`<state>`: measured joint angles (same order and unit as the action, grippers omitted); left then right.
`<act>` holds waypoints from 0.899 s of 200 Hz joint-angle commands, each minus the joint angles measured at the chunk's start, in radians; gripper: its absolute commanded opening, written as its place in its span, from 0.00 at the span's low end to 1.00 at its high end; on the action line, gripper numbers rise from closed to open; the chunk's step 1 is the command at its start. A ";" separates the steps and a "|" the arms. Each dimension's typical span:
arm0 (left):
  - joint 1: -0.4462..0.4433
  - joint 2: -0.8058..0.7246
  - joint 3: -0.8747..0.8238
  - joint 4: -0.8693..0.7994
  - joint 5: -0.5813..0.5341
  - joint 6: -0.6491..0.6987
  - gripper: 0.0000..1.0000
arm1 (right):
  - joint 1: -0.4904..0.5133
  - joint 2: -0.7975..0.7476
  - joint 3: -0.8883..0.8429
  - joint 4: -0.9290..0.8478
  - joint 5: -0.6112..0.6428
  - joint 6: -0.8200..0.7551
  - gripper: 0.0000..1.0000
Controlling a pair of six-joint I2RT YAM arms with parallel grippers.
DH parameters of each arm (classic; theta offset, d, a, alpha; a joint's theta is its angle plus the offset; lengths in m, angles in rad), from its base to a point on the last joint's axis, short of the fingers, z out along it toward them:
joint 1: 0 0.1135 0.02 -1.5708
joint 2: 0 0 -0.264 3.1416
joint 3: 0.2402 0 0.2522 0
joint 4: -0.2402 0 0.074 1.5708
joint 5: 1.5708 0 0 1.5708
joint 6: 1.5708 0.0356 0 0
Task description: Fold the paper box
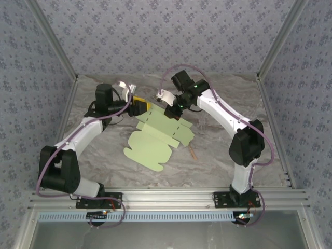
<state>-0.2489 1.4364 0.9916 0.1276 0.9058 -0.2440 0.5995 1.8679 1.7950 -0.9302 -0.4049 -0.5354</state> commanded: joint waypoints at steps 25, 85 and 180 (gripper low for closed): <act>-0.040 -0.028 0.001 -0.008 0.069 0.052 0.54 | 0.005 -0.001 0.031 -0.008 -0.028 0.045 0.00; -0.101 -0.045 -0.030 -0.020 0.089 0.096 0.43 | -0.003 0.021 0.074 -0.006 -0.037 0.125 0.00; -0.139 -0.015 -0.013 -0.060 0.077 0.133 0.42 | -0.002 0.072 0.130 -0.014 -0.030 0.196 0.00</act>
<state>-0.3779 1.4223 0.9703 0.0856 0.9253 -0.1387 0.5861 1.9179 1.8786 -0.9760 -0.3897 -0.3767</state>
